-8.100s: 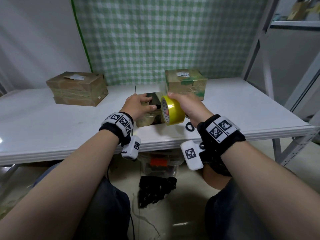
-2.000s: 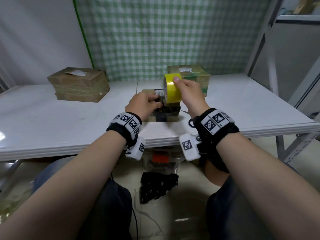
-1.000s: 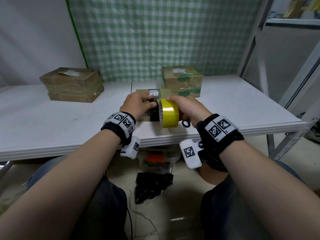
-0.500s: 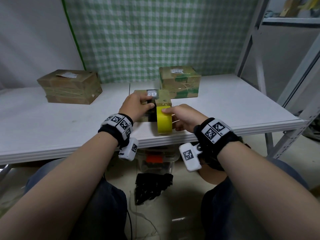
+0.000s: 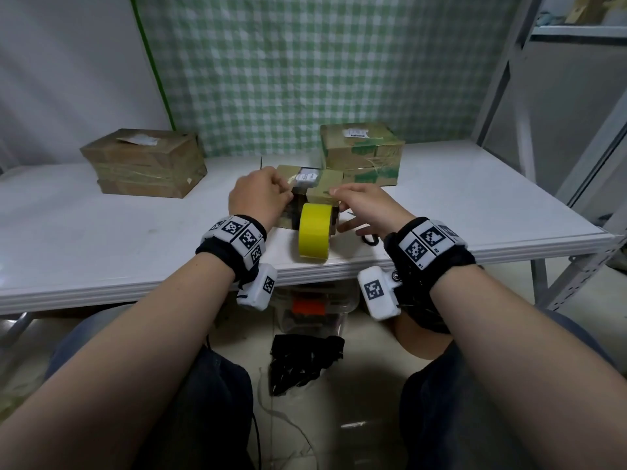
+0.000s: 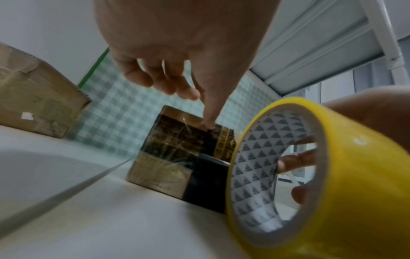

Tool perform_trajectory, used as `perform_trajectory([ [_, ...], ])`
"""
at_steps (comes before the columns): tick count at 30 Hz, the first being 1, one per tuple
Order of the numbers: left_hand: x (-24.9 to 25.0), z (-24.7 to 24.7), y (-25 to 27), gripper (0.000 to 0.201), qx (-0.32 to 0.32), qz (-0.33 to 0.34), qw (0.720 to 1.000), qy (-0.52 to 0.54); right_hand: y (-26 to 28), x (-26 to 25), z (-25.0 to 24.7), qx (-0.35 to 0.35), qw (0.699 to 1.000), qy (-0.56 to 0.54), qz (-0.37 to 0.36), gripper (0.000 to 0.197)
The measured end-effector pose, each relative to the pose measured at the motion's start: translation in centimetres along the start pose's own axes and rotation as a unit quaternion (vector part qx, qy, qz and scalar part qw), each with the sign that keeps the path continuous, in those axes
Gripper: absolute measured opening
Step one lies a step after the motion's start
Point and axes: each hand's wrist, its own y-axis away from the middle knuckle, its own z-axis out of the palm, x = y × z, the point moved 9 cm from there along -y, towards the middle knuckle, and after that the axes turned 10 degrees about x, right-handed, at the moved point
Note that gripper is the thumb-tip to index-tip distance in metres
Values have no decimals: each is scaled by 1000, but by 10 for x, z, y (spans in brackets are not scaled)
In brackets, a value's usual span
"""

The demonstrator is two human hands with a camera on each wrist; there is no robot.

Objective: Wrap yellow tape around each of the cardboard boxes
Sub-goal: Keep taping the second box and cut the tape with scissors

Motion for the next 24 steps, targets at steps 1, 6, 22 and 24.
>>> perform_trajectory([
  [1, -1, 4, 2, 12, -22, -14, 999, 19, 0, 0, 1, 3, 1000, -2, -3, 24],
  [6, 4, 24, 20, 36, -171, -106, 966, 164, 1, -1, 0, 22, 1000, -10, -7, 24],
  [22, 12, 21, 42, 19, -282, -168, 910, 254, -15, -10, 10, 99, 957, 232, -142, 29],
  [24, 14, 18, 44, 8, -297, -169, 906, 251, -16, -11, 6, 116, 956, 225, -150, 25],
])
